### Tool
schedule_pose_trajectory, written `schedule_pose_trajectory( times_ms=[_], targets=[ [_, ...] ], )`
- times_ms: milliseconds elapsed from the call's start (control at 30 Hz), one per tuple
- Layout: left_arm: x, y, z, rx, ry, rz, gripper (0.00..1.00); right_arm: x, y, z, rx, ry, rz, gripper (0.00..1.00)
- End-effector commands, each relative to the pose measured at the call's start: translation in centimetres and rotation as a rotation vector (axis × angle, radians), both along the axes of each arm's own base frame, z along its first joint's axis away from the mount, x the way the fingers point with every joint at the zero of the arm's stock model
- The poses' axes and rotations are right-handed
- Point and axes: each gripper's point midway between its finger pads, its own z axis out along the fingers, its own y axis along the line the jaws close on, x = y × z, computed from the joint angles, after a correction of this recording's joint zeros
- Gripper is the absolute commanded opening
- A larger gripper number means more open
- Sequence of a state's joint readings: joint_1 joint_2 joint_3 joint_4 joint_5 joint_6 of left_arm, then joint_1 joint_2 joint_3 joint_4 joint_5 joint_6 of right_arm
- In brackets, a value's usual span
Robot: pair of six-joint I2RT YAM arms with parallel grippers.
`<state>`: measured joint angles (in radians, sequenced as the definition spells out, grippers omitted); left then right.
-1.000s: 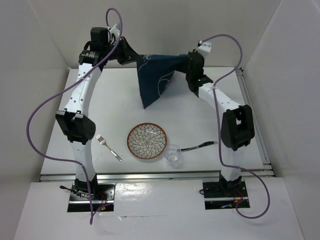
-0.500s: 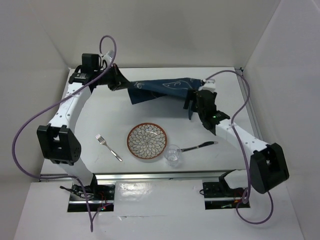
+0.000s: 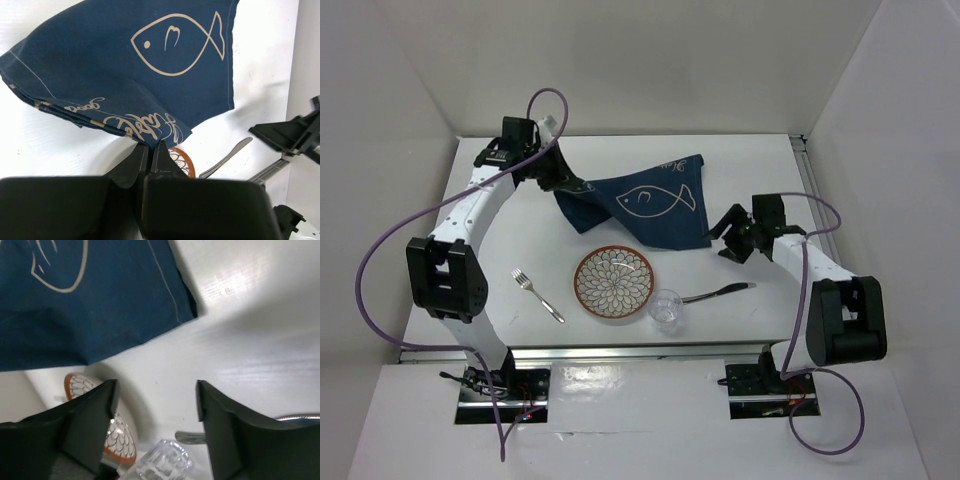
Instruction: Set the dinner table for one person
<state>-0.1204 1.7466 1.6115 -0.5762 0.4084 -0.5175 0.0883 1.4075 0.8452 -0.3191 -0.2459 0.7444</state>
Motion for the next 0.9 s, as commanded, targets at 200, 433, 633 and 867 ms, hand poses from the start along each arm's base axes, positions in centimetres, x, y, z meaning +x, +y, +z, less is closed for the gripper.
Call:
schedule_pose_trajectory(
  times_ms=[200, 433, 633, 867],
  targets=[
    [0.4, 0.3, 0.0, 0.011, -0.035, -0.011, 0.0, 0.5, 3.2, -3.8, 0.273, 0.113, -0.097, 0.72],
    [0.6, 0.2, 0.0, 0.011, -0.035, -0.011, 0.0, 2.7, 2.3, -6.1, 0.207, 0.143, -0.203, 0.67],
    [1.1, 0.2, 0.3, 0.016, -0.05, -0.017, 0.0, 4.6, 2.3, -7.7, 0.151, 0.145, -0.283, 0.58],
    [1.8, 0.3, 0.8, 0.034, -0.049, -0.022, 0.0, 8.0, 1.1, -7.3, 0.04, 0.086, -0.346, 0.0]
  ],
)
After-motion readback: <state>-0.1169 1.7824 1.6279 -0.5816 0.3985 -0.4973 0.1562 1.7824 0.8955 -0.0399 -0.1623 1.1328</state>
